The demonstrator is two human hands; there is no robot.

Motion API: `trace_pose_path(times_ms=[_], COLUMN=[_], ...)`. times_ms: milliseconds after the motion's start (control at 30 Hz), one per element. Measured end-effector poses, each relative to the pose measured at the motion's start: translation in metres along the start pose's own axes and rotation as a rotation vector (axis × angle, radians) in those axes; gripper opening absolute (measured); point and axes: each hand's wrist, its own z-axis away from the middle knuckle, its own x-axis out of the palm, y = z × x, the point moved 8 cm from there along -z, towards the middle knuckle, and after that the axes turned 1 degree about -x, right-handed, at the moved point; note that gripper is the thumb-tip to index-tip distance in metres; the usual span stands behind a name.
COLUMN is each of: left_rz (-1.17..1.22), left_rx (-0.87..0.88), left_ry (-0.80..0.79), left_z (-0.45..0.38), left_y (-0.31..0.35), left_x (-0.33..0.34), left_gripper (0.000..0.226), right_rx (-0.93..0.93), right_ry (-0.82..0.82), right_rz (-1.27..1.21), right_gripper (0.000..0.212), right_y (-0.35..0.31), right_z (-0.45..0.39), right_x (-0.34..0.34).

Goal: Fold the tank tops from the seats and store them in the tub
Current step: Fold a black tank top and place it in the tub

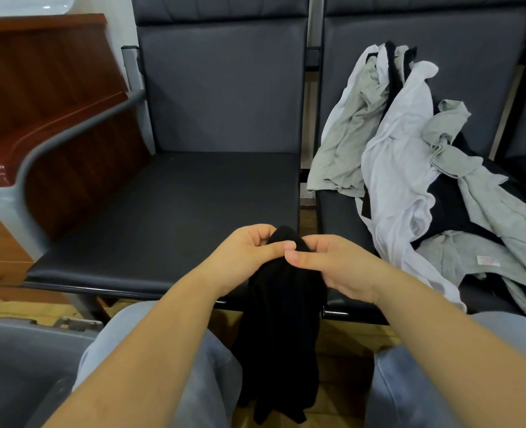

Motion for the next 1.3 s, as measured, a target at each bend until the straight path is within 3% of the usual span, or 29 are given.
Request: trace_pose_path(times_ms=[200,333,400,500,567,633,733,767,867,933,1033,1167,1300], left_rz=[0.067,-0.05,-0.101,-0.121,-0.132,-0.109,-0.133,-0.134,-0.073,-0.021,-0.049,-0.143,-0.057], left_rx=[-0.085,-0.141,-0.14,-0.136,-0.098,-0.067,-0.054,-0.055,-0.076,-0.08,-0.087,-0.15,-0.189], left_ry=[-0.018,-0.046,-0.038,0.039,0.077,0.045,-0.052,-0.082,-0.148,-0.17,-0.173,-0.123,0.053], left_z=[0.0,0.003,0.007,0.013,0.014,0.017,0.018,0.017,0.014,0.013,0.014,0.016,0.017], left_y=[-0.004,-0.009,-0.007,-0.003,-0.002,0.0,-0.002,-0.004,-0.007,-0.006,-0.005,-0.007,-0.009], left_x=[0.003,-0.001,-0.007,-0.027,-0.039,-0.036,-0.013,-0.004,0.008,0.005,-0.002,-0.018,-0.05], left_gripper=[0.043,0.055,0.044,0.029,0.027,0.026,0.028,0.027,0.024,0.02,0.017,0.023,0.032], right_rx=[-0.037,-0.083,-0.063,-0.089,-0.13,-0.202,-0.232,-0.214,-0.144,-0.091,-0.111,-0.204,-0.195], right_ry=[0.104,0.336,0.517,0.656,0.555,0.334,0.096,0.089,0.062,-0.021,0.01,0.177,0.292], right_rz=[-0.114,-0.464,-0.647,-0.664,-0.619,-0.588,-0.544,-0.437,0.016,0.226,0.38,0.073,-0.129], right_gripper=[0.038,0.028,0.026,0.023,0.03,0.045,0.043,0.044,0.072,0.068,0.051,0.033,0.051], right_y=[-0.011,-0.022,-0.017,-0.014,-0.016,-0.024,-0.023,-0.017,-0.003,0.001,-0.007,-0.025,-0.027], right_z=[0.004,0.016,0.024,0.034,0.032,0.027,0.015,0.01,0.0,0.0,0.002,0.013,0.02], right_x=[-0.002,-0.039,-0.071,-0.101,-0.1,-0.081,-0.048,-0.04,-0.01,0.008,0.004,-0.035,-0.077])
